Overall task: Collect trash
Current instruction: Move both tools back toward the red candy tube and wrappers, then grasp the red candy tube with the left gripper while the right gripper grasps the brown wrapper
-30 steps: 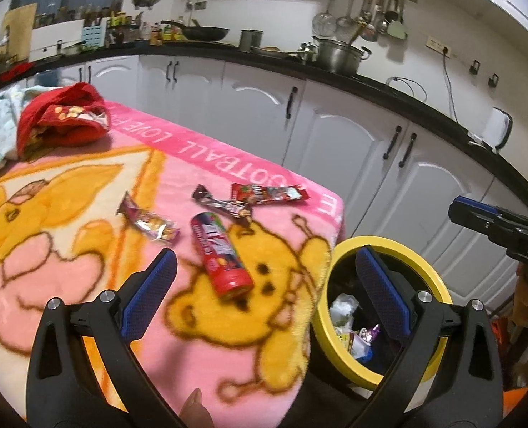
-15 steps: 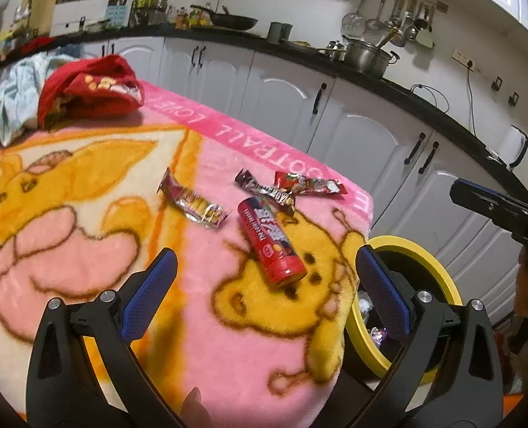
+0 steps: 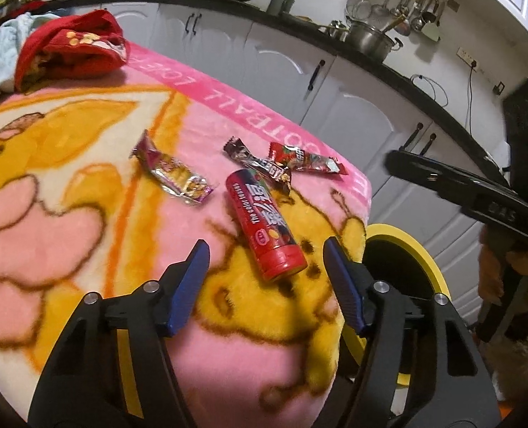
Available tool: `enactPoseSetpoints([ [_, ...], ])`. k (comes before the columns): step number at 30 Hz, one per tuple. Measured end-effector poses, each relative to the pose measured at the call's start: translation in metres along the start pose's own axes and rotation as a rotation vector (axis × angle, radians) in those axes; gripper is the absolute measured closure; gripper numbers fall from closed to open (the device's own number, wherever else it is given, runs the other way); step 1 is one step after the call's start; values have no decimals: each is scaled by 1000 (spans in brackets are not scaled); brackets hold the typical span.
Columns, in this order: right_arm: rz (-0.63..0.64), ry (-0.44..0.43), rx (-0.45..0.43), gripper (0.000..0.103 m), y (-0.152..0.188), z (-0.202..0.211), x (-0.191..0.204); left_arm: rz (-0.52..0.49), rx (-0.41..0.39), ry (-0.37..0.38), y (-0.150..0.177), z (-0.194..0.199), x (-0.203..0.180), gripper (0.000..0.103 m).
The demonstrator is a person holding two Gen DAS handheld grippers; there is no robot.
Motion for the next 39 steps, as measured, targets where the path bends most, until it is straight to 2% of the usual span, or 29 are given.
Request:
enactPoseSetpoints([
  [9, -19, -46, 101, 60, 3, -54, 7, -11, 63, 2, 4, -32, -5, 52],
  [16, -72, -57, 159, 62, 7, -86, 7, -4, 71, 1, 4, -39, 1, 62],
  [19, -102, -57, 175, 63, 7, -96, 4, -5, 73, 2, 5, -39, 4, 70],
  [21, -107, -54, 180, 63, 6, -101, 4, 6, 77, 2, 6, -38, 7, 78],
  [25, -113, -55, 191, 69, 8, -109, 3, 17, 80, 20, 6, -37, 9, 78],
  [33, -100, -65, 183, 88, 12, -108, 6, 16, 72, 31, 12, -27, 11, 79],
  [39, -68, -61, 174, 93, 20, -99, 15, 15, 63, 27, 16, -22, 14, 79],
])
Point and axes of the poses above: each gripper's, at about its wrist camera, not at the fingertips, and z roughly against the way its jaws point, x to its left, y to its underside, the point moved 10 cm from there along -z, roughly the way its jaws point, and after that the axes turned 2 degrees about -z, right-handed, at the moved point
